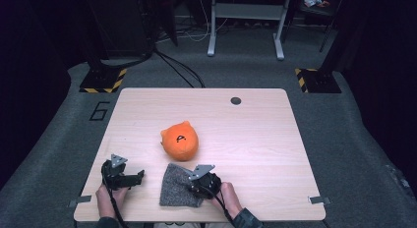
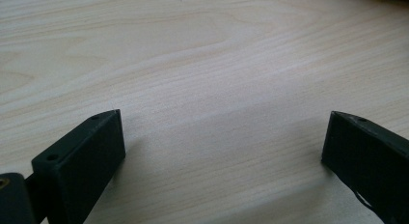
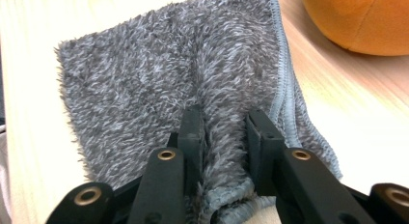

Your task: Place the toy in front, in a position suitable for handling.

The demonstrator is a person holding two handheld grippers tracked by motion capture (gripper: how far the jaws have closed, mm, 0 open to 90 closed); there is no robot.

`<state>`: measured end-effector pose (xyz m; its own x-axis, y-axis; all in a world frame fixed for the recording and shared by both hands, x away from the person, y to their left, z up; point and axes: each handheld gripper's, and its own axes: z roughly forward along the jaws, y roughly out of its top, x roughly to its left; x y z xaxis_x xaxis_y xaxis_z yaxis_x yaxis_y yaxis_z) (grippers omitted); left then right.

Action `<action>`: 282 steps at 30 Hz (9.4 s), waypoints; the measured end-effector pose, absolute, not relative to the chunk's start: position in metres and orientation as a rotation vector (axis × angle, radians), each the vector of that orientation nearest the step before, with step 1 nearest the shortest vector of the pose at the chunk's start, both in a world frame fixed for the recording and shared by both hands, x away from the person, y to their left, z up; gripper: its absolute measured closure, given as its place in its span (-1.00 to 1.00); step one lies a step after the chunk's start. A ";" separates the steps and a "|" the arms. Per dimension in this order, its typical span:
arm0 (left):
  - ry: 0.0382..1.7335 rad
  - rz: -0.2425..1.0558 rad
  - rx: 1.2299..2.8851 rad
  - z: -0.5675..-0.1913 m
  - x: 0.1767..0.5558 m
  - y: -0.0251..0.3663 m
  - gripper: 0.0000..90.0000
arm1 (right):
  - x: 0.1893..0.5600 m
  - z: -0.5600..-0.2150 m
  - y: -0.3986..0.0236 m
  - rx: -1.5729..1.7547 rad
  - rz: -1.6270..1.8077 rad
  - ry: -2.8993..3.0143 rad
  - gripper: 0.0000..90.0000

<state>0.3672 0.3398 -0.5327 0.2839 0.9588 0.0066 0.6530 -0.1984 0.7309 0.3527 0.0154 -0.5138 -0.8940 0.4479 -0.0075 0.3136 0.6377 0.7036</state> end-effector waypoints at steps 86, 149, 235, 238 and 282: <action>1.443 0.620 1.947 -0.532 0.367 0.340 -0.97 | 0.403 -0.482 -0.244 1.524 0.919 1.982 0.58; 1.441 0.625 1.942 -0.532 0.367 0.340 -0.97 | 0.363 -0.529 -0.263 1.479 0.871 2.030 -0.91; 0.958 0.417 2.159 -0.457 0.469 0.223 0.61 | 0.363 -0.530 -0.264 1.456 0.887 2.059 -0.88; 0.959 0.432 2.149 -0.454 0.467 0.223 0.63 | 0.363 -0.529 -0.264 1.458 0.887 2.057 -0.88; 1.134 0.501 1.957 -0.416 0.447 0.187 0.79 | 0.363 -0.529 -0.263 1.464 0.889 2.055 -0.88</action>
